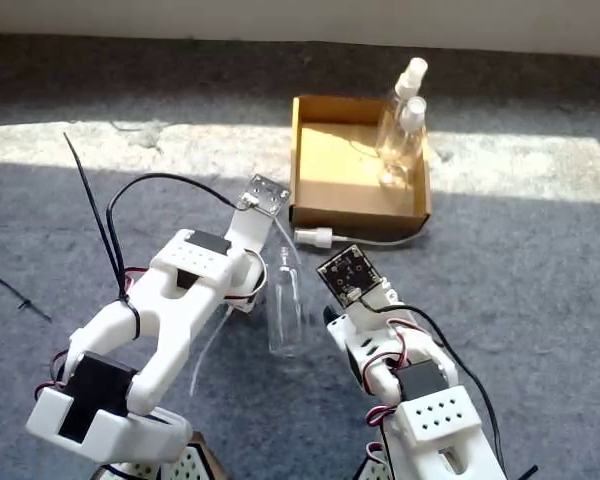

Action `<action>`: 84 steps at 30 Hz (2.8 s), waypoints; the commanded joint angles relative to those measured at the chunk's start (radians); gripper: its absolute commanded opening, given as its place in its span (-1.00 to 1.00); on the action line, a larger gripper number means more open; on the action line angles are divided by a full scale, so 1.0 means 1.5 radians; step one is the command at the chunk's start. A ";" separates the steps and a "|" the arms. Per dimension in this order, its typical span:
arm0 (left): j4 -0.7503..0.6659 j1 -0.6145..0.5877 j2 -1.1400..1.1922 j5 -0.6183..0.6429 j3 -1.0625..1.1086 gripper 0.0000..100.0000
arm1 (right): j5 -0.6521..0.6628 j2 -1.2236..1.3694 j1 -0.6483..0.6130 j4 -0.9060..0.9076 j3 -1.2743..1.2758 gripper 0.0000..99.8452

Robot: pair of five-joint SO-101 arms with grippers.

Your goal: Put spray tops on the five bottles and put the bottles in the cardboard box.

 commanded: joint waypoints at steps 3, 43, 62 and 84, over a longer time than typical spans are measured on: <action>0.025 -0.021 -0.018 0.005 -0.054 -0.96 | -0.004 0.001 0.004 -0.007 0.001 -0.99; 0.114 0.005 -0.629 0.193 -0.317 -0.99 | -0.130 -0.002 -0.199 -0.363 -0.006 -0.99; -0.192 0.030 -0.628 0.300 -0.102 -0.99 | -0.129 -0.433 -0.198 -0.166 0.130 -0.99; -0.163 0.065 -0.623 0.247 -0.152 -0.99 | -0.129 -0.413 -0.195 -0.159 0.131 -0.99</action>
